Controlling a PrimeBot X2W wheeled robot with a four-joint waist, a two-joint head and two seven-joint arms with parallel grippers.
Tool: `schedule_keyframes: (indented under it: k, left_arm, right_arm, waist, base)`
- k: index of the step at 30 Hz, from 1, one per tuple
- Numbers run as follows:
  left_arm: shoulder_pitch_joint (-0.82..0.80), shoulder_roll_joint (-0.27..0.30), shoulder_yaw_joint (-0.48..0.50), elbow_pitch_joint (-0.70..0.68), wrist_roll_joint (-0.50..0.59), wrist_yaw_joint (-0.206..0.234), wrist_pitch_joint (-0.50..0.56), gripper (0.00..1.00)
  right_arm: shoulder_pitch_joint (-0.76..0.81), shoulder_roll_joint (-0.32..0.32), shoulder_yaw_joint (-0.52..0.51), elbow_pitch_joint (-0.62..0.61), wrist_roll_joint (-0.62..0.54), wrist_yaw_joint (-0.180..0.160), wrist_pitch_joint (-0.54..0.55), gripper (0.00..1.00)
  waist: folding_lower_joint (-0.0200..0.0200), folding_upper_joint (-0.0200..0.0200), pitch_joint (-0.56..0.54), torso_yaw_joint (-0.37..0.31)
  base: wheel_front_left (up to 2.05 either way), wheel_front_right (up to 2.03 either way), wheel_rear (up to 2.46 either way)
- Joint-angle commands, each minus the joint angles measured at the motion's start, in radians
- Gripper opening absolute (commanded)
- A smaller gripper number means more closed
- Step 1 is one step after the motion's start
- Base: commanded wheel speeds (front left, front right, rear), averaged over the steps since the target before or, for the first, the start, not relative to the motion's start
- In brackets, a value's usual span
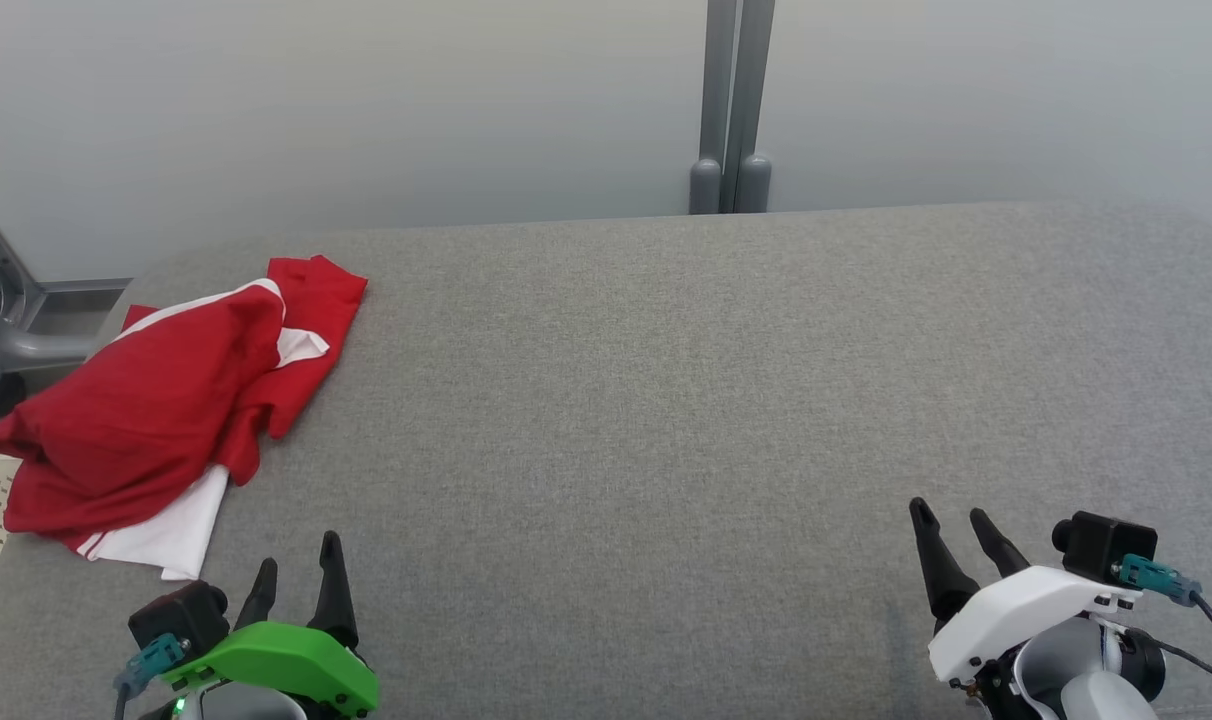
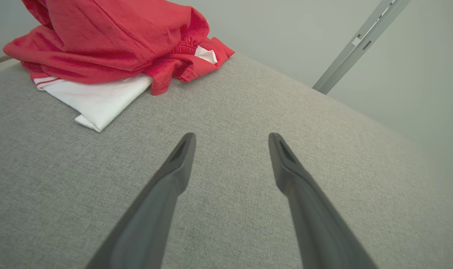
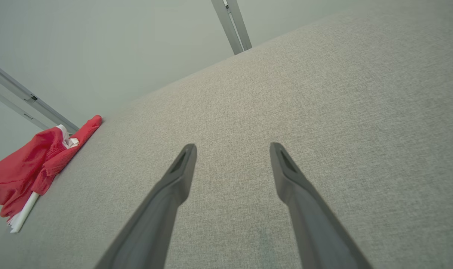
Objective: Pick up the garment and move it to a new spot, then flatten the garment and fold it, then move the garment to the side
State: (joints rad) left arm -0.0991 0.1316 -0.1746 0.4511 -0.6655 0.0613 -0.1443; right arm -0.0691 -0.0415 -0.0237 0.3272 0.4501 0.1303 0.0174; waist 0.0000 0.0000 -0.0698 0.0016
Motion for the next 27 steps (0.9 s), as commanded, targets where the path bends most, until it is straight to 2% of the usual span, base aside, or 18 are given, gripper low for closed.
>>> schedule_keyframes:
  k: [1,18,27]
  left_arm:
    - [-0.026,0.011,-0.003,-0.003,0.029,0.006,-0.011,1.00]
    - [-0.033,0.035,-0.030,0.011,0.155,0.016,-0.044,1.00]
    - [-0.029,0.038,-0.033,-0.001,0.190,0.032,-0.008,1.00]
  right_arm:
    - [-0.023,-0.006,0.006,-0.011,-0.036,0.000,0.003,1.00]
    - [-0.025,-0.008,0.035,-0.001,-0.207,0.000,-0.004,1.00]
    - [-0.022,-0.009,0.032,0.011,-0.229,0.000,-0.034,1.00]
  waist:
    - [0.0000,0.0000,-0.001,0.001]
    - [0.0000,0.0000,-0.014,0.002]
    - [0.0000,0.0000,-0.019,0.001]
  base:
    - [0.00,0.00,0.00]
    - [0.00,0.00,0.00]
    - [0.00,0.00,0.00]
